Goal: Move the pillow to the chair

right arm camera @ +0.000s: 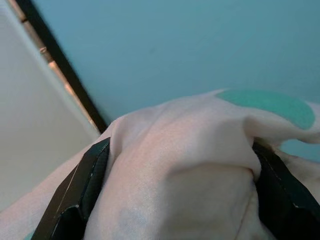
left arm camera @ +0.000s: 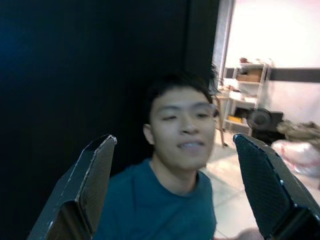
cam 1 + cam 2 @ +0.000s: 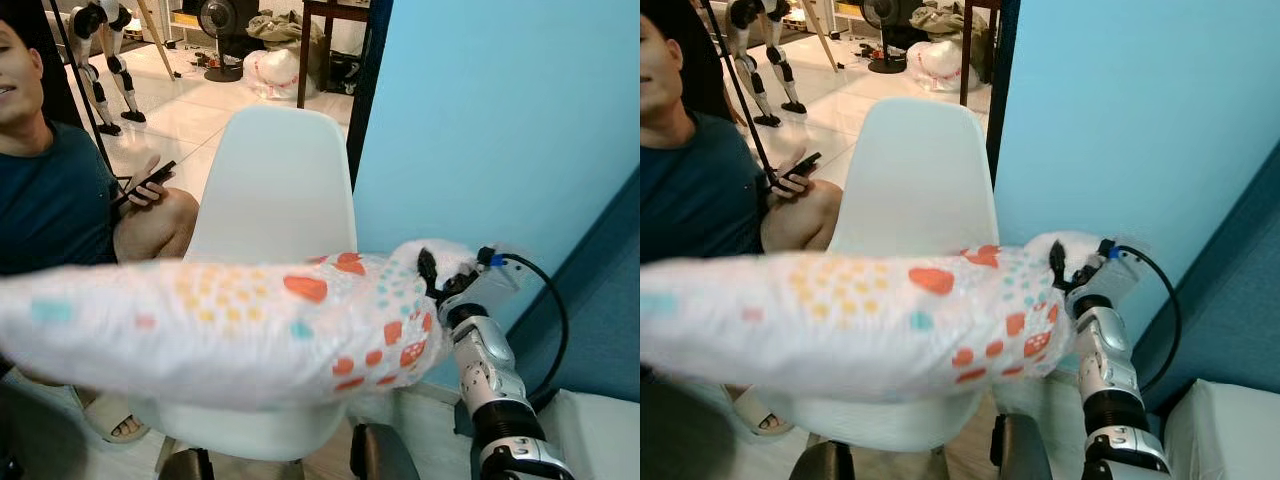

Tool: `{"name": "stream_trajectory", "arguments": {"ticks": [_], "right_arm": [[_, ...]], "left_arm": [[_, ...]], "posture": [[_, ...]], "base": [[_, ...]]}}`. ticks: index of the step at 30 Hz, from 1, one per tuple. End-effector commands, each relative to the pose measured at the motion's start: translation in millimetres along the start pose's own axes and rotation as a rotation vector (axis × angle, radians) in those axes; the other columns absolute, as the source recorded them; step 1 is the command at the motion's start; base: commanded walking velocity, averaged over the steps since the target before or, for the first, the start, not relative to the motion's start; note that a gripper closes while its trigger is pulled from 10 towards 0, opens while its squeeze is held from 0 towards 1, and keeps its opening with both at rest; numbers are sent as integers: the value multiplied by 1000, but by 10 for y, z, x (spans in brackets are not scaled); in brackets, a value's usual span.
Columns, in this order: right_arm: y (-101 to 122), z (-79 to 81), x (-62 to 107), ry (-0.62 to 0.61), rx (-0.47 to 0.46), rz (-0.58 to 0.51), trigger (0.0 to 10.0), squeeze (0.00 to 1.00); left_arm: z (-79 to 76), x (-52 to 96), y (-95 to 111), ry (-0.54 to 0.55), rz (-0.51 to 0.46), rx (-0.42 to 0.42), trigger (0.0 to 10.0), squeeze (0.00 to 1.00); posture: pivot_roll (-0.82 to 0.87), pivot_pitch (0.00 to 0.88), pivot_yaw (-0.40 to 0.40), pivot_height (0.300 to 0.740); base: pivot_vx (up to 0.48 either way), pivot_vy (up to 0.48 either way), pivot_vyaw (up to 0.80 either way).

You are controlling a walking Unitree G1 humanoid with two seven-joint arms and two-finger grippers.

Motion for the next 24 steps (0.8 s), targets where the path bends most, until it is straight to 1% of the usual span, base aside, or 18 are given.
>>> {"name": "stream_trajectory", "arguments": {"ticks": [1,2,4,5,6,7,9,11,12,13,14,15,16,17,18,21,23,24], "right_arm": [[-70,9,15,7,0,39,10000,0],[-60,20,12,13,0,32,10000,0],[-3,57,-3,29,-12,-2,10000,0],[-3,57,-3,29,-12,-2,10000,0],[27,40,-15,5,9,-15,10000,0],[50,27,-19,-11,20,-21,10000,0],[50,27,-19,-11,20,-21,10000,0],[9,-45,-12,-57,112,36,10000,0],[-69,-77,18,-61,176,101,10000,0],[-69,-77,18,-61,176,101,10000,0],[-177,-133,78,-69,252,187,10000,0],[-255,-181,142,-71,317,247,10000,0],[-255,-181,142,-71,317,247,10000,0],[-300,-221,206,-68,354,279,10000,0],[-319,-267,276,-75,352,293,10000,0],[-315,-296,325,-79,336,288,10000,0],[-314,-382,435,-114,334,301,10000,0],[-314,-382,435,-114,334,301,10000,0]], "left_arm": [[-79,-1,49,-12,-17,42,10000,0],[-115,-1,47,-34,-13,50,10000,0],[-436,71,24,-240,-7,43,10000,0],[-436,71,24,-240,-7,43,10000,0],[-709,191,-20,-417,6,30,10000,0],[-890,291,-52,-533,15,23,10000,0],[-890,291,-52,-533,15,23,10000,0],[-1332,666,-191,-795,51,-6,10000,0],[-1552,930,-307,-935,90,-26,10000,0],[-1552,930,-307,-935,90,-26,10000,0],[-1745,1225,-431,-1076,121,-68,10000,0],[-1856,1446,-524,-1175,140,-103,10000,0],[-1856,1446,-524,-1175,140,-103,10000,0],[-1918,1613,-587,-1253,141,-146,10000,0],[-1945,1746,-657,-1312,154,-179,10000,0],[-1953,1829,-704,-1350,166,-198,10000,0],[-1942,1955,-773,-1413,203,-220,10000,0],[-1942,1955,-773,-1413,203,-220,10000,0]], "posture": [[48,0,-109,548],[48,0,-109,548],[50,0,-111,548],[50,0,-111,548],[52,0,-114,548],[52,0,-113,548],[52,0,-113,548],[47,0,-111,548],[41,0,-107,548],[41,0,-107,548],[40,0,-106,548],[36,0,-104,548],[36,0,-104,548],[32,0,-100,548],[30,0,-99,548],[30,0,-99,548],[31,0,-96,548],[31,0,-96,548]], "base": [[0,0,0],[0,0,0],[0,0,0],[0,0,0],[0,0,0],[0,0,0],[0,0,0],[0,0,0],[0,0,0],[0,0,0],[0,0,0],[0,0,0],[0,0,0],[0,0,0],[0,0,0],[0,0,0],[0,0,0],[0,0,0]]}}
Point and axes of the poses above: a point about 5 cm out from each wrist's last joint towards the gripper, its own x axis pointing back from the gripper into the wrist, its own y axis along the axis of the wrist's last joint, z = x × y, the point moved 1 cm from there along -x, pointing out of the wrist towards the gripper, and after that the axes turned 14 degrees about -x, right-handed, at the moved point
